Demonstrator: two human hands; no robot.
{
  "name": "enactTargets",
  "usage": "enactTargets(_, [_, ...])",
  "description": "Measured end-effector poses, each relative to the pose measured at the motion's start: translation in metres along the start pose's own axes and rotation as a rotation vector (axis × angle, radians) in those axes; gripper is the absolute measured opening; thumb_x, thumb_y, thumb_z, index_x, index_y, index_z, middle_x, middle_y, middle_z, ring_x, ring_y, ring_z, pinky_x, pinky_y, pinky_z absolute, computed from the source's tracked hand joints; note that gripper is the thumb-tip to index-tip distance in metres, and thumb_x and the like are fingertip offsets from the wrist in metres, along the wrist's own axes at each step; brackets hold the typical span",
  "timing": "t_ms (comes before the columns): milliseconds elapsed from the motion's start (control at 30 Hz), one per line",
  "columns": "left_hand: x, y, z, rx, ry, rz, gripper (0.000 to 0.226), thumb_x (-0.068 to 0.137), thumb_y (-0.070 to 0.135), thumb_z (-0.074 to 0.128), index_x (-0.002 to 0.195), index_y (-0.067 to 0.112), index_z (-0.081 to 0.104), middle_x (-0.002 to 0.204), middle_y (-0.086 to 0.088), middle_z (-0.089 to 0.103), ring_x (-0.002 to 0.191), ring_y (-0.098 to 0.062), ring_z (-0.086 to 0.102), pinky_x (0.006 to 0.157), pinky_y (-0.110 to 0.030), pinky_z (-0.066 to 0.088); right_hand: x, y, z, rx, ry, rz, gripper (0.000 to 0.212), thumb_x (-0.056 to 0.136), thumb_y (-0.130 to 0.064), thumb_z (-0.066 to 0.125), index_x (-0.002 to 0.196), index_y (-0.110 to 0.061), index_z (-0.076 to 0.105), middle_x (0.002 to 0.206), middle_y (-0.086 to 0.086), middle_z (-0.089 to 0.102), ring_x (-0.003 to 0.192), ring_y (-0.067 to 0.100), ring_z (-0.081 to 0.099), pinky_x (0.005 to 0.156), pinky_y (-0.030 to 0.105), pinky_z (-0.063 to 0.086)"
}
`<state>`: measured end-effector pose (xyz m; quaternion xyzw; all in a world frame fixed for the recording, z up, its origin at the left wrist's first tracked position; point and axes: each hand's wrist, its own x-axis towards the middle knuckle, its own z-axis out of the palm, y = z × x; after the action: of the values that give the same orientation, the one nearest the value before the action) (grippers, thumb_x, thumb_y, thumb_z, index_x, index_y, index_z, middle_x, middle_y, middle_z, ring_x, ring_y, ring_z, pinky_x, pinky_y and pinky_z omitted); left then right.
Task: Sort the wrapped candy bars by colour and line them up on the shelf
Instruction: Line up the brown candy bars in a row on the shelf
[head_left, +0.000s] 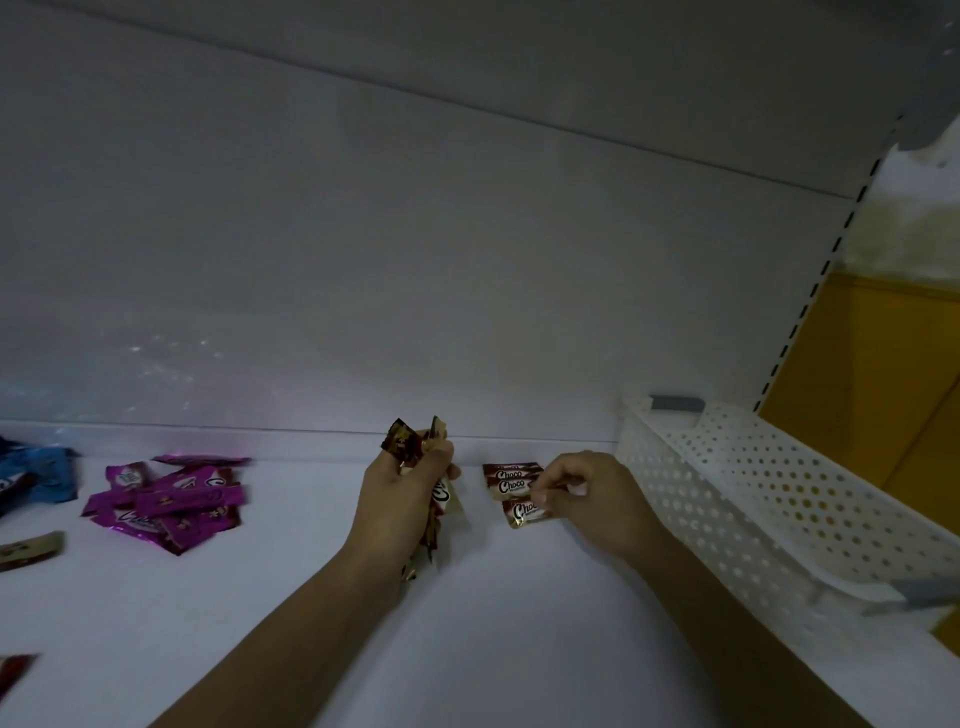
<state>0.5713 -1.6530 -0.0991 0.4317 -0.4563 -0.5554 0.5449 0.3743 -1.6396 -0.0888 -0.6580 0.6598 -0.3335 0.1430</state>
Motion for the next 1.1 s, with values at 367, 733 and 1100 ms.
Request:
enactTargets(367, [0.001, -0.002, 0.001, 0.006, 0.001, 0.028, 0.020, 0.094, 0.032, 0.057, 0.099, 0.014, 0.065, 0.055, 0.015, 0.061, 0.057, -0.009, 0.051, 0.052, -0.021, 0.038, 0.014, 0.009, 0.017, -0.055, 0.138, -0.024, 0.009, 0.076, -0.024, 0.077, 0.074, -0.030, 0.071, 0.088, -0.004, 0.062, 0.094, 0.018, 0.055, 0.088, 0.036, 0.042])
enactTargets(733, [0.000, 0.001, 0.001, 0.003, -0.004, 0.027, 0.015, 0.093, 0.030, 0.057, 0.092, 0.017, 0.065, 0.066, 0.010, 0.064, 0.054, -0.007, 0.051, 0.052, -0.022, 0.038, 0.008, 0.008, 0.016, -0.147, 0.083, -0.083, 0.017, 0.074, -0.036, 0.077, 0.091, -0.034, 0.075, 0.100, -0.004, 0.064, 0.102, 0.018, 0.054, 0.093, 0.039, 0.042])
enactTargets(1100, [-0.004, 0.004, -0.001, 0.055, -0.080, 0.019, 0.014, 0.094, 0.024, 0.057, 0.087, 0.019, 0.069, 0.093, 0.010, 0.070, 0.066, -0.010, 0.054, 0.058, -0.026, 0.043, 0.007, 0.006, 0.019, -0.164, 0.074, -0.076, 0.016, 0.079, -0.038, 0.073, 0.094, -0.033, 0.073, 0.102, -0.007, 0.063, 0.103, 0.014, 0.049, 0.093, 0.034, 0.041])
